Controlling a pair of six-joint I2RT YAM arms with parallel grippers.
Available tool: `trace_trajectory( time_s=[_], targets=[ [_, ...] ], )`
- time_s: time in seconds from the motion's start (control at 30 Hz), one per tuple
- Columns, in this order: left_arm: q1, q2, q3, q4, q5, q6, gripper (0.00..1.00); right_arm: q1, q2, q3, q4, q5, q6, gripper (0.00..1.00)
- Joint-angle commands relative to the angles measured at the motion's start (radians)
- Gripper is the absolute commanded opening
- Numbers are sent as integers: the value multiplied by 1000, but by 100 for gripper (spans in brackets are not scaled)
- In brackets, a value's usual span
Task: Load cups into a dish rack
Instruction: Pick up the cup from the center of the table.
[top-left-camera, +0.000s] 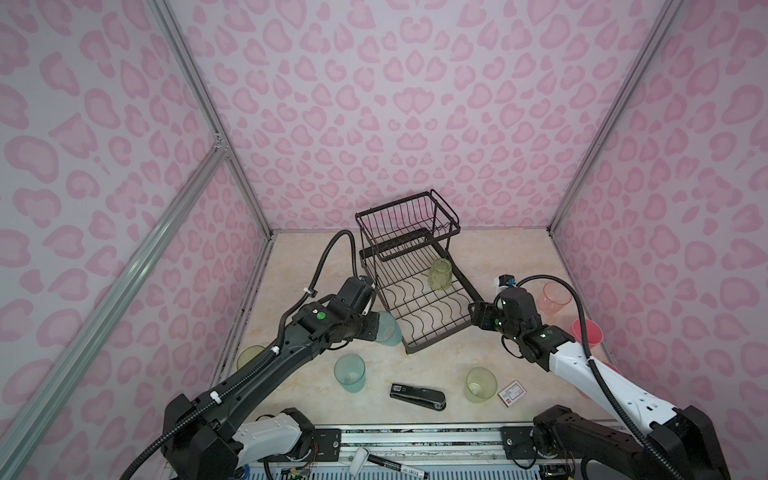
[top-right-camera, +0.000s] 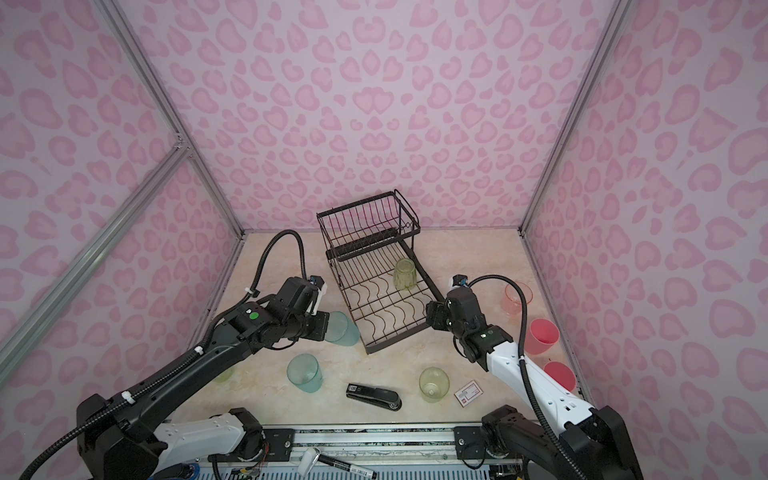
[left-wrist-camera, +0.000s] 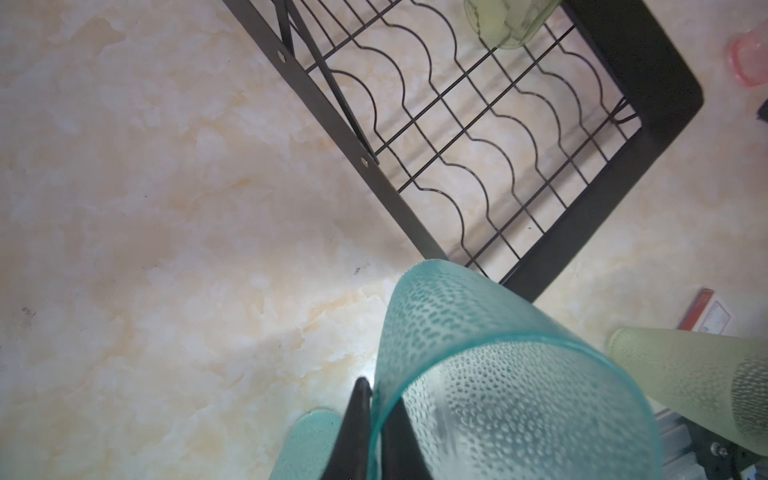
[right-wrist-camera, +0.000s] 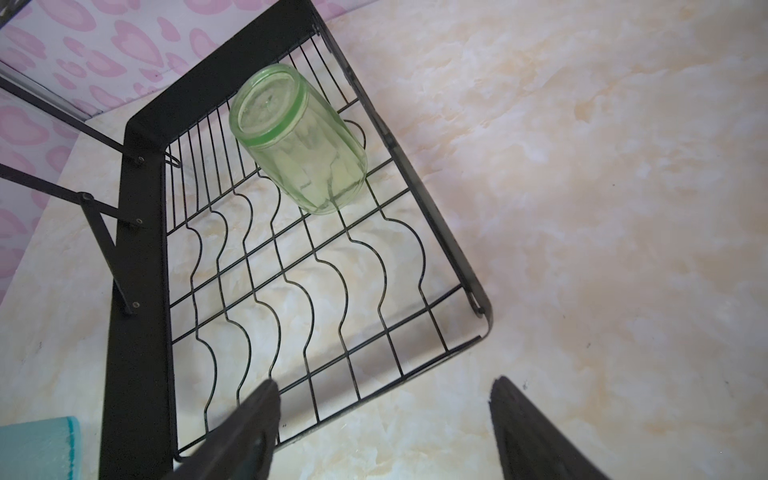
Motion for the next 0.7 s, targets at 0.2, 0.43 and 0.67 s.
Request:
trace_trajectory(
  time_s=[0.2, 0.43, 0.67],
  targets=[
    [7, -57, 75, 74, 131, -54, 4, 0, -20, 47, -56, -15, 49, 80],
    [7, -76, 76, 275, 229, -119, 3, -11, -24, 109, -48, -138, 181, 80],
    [6, -81, 74, 495, 239, -161, 3, -61, -76, 197, -37, -231, 345, 79]
  ],
)
